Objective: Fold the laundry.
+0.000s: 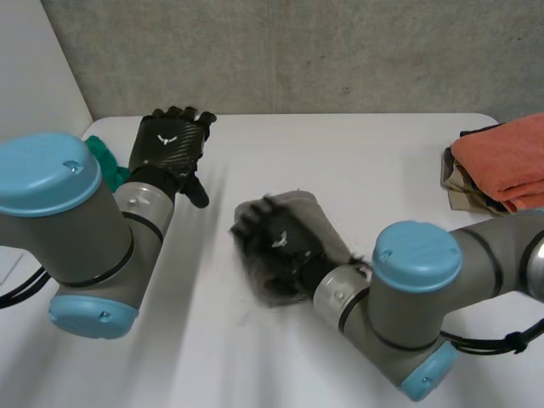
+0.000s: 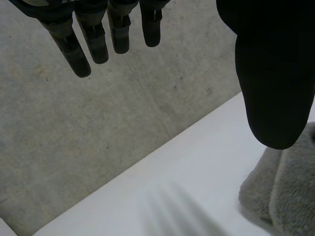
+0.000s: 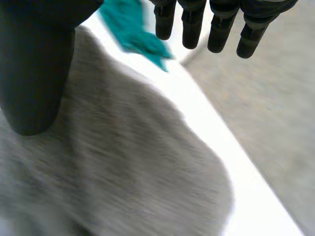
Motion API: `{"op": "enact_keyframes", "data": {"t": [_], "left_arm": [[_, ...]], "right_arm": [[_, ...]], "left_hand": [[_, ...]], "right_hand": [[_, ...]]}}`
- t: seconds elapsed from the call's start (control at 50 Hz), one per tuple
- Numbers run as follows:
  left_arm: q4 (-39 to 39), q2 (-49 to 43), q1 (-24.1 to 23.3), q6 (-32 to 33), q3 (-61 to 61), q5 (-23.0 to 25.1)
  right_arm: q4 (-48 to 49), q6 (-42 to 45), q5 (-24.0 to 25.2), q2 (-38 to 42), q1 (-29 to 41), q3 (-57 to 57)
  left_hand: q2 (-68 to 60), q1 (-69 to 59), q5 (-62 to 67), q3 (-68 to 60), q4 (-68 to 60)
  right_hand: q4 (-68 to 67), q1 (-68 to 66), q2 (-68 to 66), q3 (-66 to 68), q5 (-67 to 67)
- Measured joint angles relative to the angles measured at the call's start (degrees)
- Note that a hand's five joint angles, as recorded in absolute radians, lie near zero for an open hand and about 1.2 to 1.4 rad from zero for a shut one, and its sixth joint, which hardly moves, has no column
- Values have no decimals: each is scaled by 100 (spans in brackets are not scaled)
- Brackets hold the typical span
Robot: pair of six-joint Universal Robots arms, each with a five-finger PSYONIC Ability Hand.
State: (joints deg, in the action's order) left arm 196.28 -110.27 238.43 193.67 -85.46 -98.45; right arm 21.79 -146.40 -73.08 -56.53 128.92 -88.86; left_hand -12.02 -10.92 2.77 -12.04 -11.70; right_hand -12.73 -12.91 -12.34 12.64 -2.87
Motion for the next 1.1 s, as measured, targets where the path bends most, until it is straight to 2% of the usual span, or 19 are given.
{"op": "enact_keyframes", "data": {"t": [0.06, 0.18, 0.26, 0.3, 0.46, 0.54, 0.62, 0.72, 0.84, 0.96, 1.06, 1.08, 1.1], "left_arm": [[-2, -65, -105, -13, 162, -21], [-38, -286, -522, -117, 584, -35], [-161, -630, -859, -276, 969, -63], [-338, -925, -1046, -366, 1238, -126], [-1369, -2092, -1358, -518, 2198, -669], [-1835, -2555, -1339, -553, 2511, -865], [-2120, -2760, -1300, -541, 2608, -908], [-2397, -2824, -1237, -518, 2613, -891], [-2498, -2479, -1139, -506, 2666, -793], [-2413, -1780, -972, -506, 2824, -324], [-2302, -1213, -658, -518, 2934, 793], [-2280, -1056, -551, -524, 2959, 1320], [-2275, -991, -504, -529, 2965, 1605]], "right_arm": [[-4, -489, -399, -414, -280, 9], [-299, -1854, -624, -1036, -851, 162], [-1047, -2551, -601, -954, -1165, 637], [-1633, -2758, -562, -666, -1277, 1043], [-3223, -2801, -217, 636, -1371, 2418], [-3664, -2708, 74, 1254, -1371, 2914], [-3854, -2551, 134, 1591, -1378, 3159], [-3945, -2199, -14, 1687, -1379, 3257], [-3744, -1539, -437, 1041, -1337, 2912], [-2831, -1240, -652, 194, -1192, 1900], [-1761, -940, -656, -459, -881, 648], [-1425, -809, -651, -598, -764, 248], [-1210, -722, -649, -667, -693, 4]], "left_hand": [[0, 0, 0, 0, 0], [0, 0, 0, 0, 0], [0, 0, 0, 0, 0], [0, 0, 0, 0, 0], [0, 0, 0, 0, 0], [0, 0, 0, 0, 0], [0, 0, 0, 0, 0], [0, 0, 0, 0, 0], [0, 0, -2, 0, 0], [0, 0, -2, 0, 0], [0, 0, -2, 0, 0], [0, 0, -2, 0, 0], [0, 0, -2, 0, 0]], "right_hand": [[72, 12, 34, -63, 27], [72, 12, 34, -63, 27], [72, 12, 34, -63, 27], [72, 12, 34, -63, 27], [72, 12, 34, -63, 27], [72, 12, 34, -63, 27], [72, 12, 35, -64, 27], [72, 137, 112, -63, 27], [72, 137, 112, -63, 27], [72, 137, 112, -65, 28], [72, 137, 112, -83, 28], [72, 137, 112, -83, 28], [72, 137, 112, -83, 28]]}}
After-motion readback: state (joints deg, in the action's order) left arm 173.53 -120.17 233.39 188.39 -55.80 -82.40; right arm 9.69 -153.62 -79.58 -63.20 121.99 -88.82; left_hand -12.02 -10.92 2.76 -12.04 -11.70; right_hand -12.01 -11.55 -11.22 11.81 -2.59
